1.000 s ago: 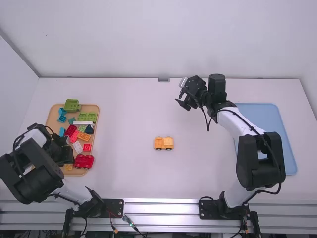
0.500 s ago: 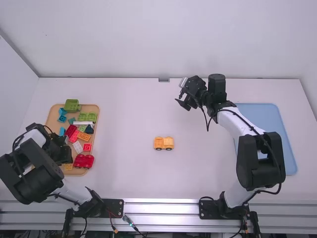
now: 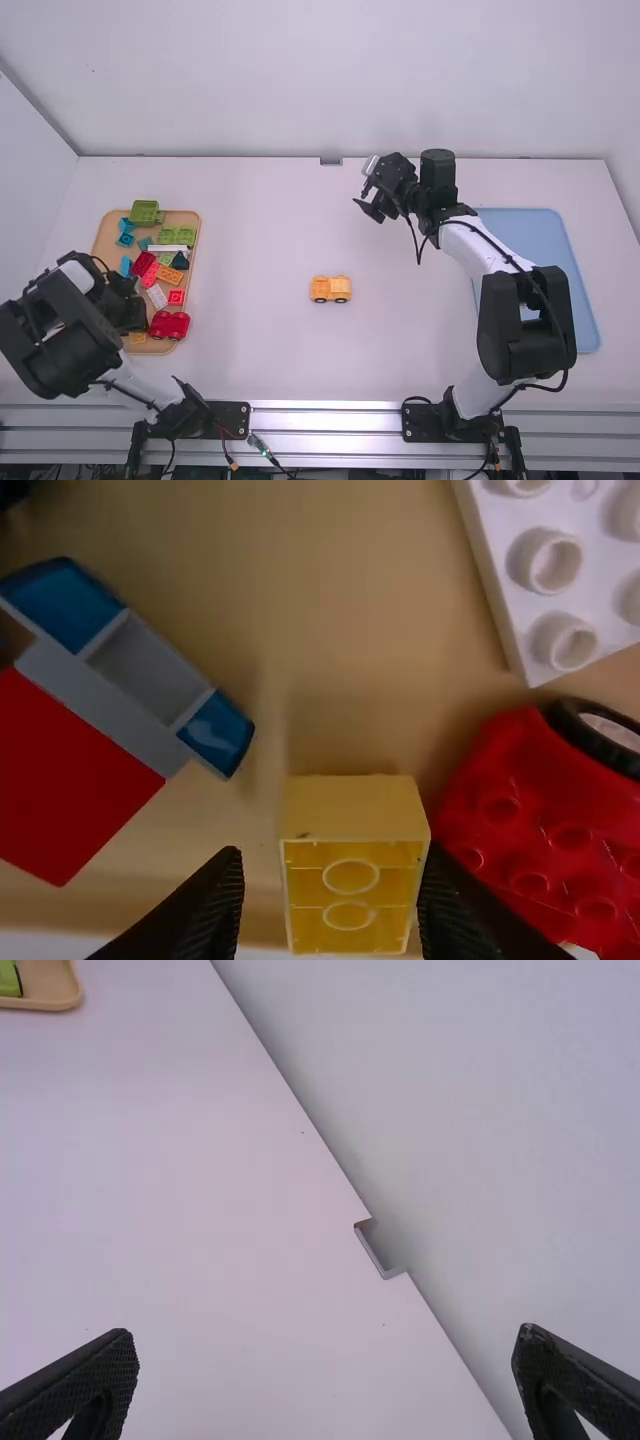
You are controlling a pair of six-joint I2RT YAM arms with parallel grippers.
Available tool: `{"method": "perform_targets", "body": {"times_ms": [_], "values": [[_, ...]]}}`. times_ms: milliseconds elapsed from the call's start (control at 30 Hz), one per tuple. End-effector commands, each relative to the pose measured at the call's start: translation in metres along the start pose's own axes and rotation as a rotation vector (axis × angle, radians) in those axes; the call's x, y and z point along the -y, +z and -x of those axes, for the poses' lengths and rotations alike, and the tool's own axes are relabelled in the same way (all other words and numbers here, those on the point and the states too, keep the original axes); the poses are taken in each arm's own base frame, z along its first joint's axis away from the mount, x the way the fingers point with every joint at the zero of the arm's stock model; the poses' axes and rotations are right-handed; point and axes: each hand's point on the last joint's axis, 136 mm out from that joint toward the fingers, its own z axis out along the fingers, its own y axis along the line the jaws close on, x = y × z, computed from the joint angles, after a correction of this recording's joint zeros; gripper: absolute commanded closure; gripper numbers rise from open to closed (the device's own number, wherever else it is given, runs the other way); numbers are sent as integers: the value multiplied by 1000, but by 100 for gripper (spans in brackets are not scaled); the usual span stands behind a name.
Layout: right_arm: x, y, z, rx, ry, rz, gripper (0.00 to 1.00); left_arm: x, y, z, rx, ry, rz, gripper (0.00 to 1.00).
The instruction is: Assemble lego blocks to make yellow taxi
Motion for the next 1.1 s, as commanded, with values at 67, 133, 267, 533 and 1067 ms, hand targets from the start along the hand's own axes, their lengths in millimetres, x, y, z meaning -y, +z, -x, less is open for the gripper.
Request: {"method": "perform_targets", "body": {"times_ms": [67, 133, 267, 533, 1067], "values": [[11, -1, 16, 30, -20, -19, 1, 0, 8, 0, -5, 8, -8, 50], [11, -1, 16, 30, -20, -18, 1, 1, 13, 0, -3, 10, -7, 50], [11, -1, 16, 30, -22, -19, 1, 3, 16, -3, -16, 10, -15, 57], [11, -1, 17, 33, -26, -20, 1, 2, 14, -6, -30, -42, -15, 59], [11, -1, 17, 33, -19, -20, 1, -2, 3, 2, -23, -42, -9, 80]]}}
